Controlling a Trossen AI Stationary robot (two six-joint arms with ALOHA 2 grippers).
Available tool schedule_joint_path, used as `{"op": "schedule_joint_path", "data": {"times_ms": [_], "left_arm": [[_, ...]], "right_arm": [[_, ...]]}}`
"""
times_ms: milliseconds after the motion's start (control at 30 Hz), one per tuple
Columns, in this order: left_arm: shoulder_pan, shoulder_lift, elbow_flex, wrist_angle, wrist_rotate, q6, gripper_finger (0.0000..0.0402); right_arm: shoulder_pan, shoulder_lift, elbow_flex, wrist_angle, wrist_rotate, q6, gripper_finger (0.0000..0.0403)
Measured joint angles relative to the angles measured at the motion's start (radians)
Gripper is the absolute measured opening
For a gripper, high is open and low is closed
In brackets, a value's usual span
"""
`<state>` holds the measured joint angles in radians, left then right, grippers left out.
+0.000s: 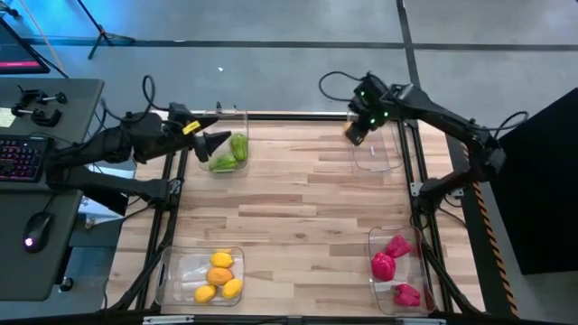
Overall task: Sort produce into baskets
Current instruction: Put the lemon into the bottom left transparent bin
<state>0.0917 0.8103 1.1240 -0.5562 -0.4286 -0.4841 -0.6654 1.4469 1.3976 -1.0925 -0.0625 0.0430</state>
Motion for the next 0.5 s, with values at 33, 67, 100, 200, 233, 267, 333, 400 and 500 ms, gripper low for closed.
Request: {"op": "schedule_joint_path", "data": {"times_ms": [33, 67, 100, 200, 233, 267, 333, 400, 500], "left_arm": [[0.0, -0.005, 0.0, 0.007, 0.0, -0.002, 0.0395], [0.0, -0.008, 0.0, 0.012, 0.0, -0.003, 0.0395], [0.0, -0.009, 0.0, 0.017, 0.0, -0.009, 0.0395], [0.0, -0.007, 0.0, 0.039, 0.0, -0.05, 0.0395], [0.0, -0.003, 0.0, 0.039, 0.0, -0.075, 0.0395], [0.0, 0.001, 0.0, 0.038, 0.002, -0.106, 0.0395], [0.0, 0.006, 0.0, 0.031, 0.047, -0.142, 0.0395], [0.0, 0.009, 0.0, 0.028, 0.116, -0.143, 0.0395], [-0.001, 0.009, 0.0, 0.016, 0.246, -0.151, 0.0395]], "right_arm": [[0.035, -0.006, 0.0, 0.028, -0.029, 0.01, 0.0109], [0.073, -0.009, -0.001, 0.065, -0.064, 0.024, 0.0109], [0.117, -0.01, -0.007, 0.116, -0.099, 0.034, 0.011], [0.264, 0.001, -0.055, 0.306, -0.165, 0.094, 0.0111], [0.314, 0.012, -0.075, 0.386, -0.178, 0.115, 0.0112], [0.364, 0.026, -0.094, 0.459, -0.183, 0.134, 0.0112], [0.473, 0.064, -0.128, 0.6, -0.186, 0.187, 0.0112], [0.572, 0.116, -0.137, 0.724, -0.186, 0.251, 0.0113], [0.704, 0.206, -0.138, 0.908, -0.172, 0.357, 0.0113]]}}
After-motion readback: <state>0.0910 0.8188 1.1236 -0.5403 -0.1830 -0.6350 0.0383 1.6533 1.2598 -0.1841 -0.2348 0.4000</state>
